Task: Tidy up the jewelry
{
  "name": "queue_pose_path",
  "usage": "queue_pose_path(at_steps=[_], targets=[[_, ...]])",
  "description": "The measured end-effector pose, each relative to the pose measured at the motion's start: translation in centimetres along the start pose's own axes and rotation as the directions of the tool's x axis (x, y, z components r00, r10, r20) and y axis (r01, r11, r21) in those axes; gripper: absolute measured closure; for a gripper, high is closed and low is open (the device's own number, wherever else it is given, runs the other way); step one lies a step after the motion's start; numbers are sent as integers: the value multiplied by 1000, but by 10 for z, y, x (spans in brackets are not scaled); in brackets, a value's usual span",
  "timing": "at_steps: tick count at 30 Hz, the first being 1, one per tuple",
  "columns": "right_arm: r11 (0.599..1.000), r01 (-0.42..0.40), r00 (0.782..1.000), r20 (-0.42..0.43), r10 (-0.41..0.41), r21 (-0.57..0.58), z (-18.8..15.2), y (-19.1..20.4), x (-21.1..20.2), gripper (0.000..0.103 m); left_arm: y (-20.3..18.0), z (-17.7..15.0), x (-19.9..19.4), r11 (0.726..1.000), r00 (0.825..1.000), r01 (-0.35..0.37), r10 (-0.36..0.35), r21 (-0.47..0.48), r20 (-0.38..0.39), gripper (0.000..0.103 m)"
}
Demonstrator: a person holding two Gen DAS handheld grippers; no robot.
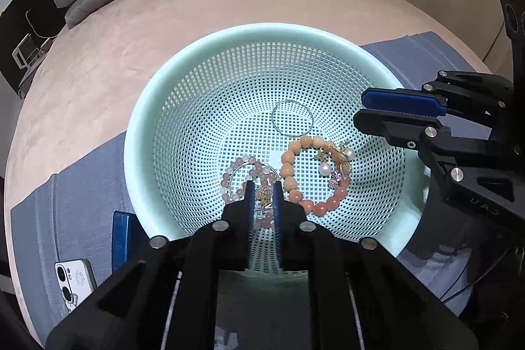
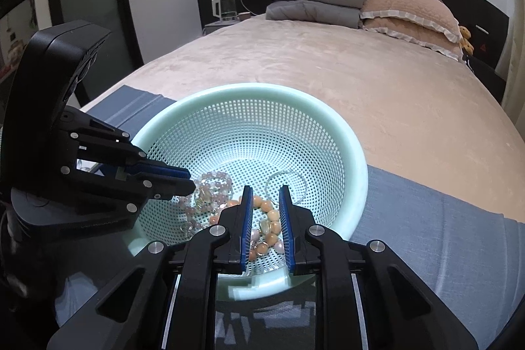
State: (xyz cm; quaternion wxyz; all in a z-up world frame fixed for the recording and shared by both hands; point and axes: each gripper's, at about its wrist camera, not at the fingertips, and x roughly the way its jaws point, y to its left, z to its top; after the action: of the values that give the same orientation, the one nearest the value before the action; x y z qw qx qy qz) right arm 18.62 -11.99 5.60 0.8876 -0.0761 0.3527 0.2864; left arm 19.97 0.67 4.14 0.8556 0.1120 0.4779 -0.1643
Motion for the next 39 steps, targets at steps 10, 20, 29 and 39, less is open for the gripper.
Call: queue_pose_path(at_steps=[10, 20, 29, 39], targets=[[999, 48, 997, 55, -47, -3, -1, 10, -25, 26, -6, -8, -23, 1000, 999, -20, 21, -7, 42, 33], [994, 107, 991, 84, -106, -7, -15, 22, -72, 16, -11, -32, -66, 993, 990, -101, 107, -62, 96, 6], [989, 144, 984, 107, -146, 20, -36, 29, -114, 15, -20, -67, -101, 978, 966, -167, 188, -121, 180, 6], [981, 171, 976, 121, -182, 92, -90, 30, -140, 8, -63, -119, -123, 969, 918, -229, 247, -95, 310, 6]])
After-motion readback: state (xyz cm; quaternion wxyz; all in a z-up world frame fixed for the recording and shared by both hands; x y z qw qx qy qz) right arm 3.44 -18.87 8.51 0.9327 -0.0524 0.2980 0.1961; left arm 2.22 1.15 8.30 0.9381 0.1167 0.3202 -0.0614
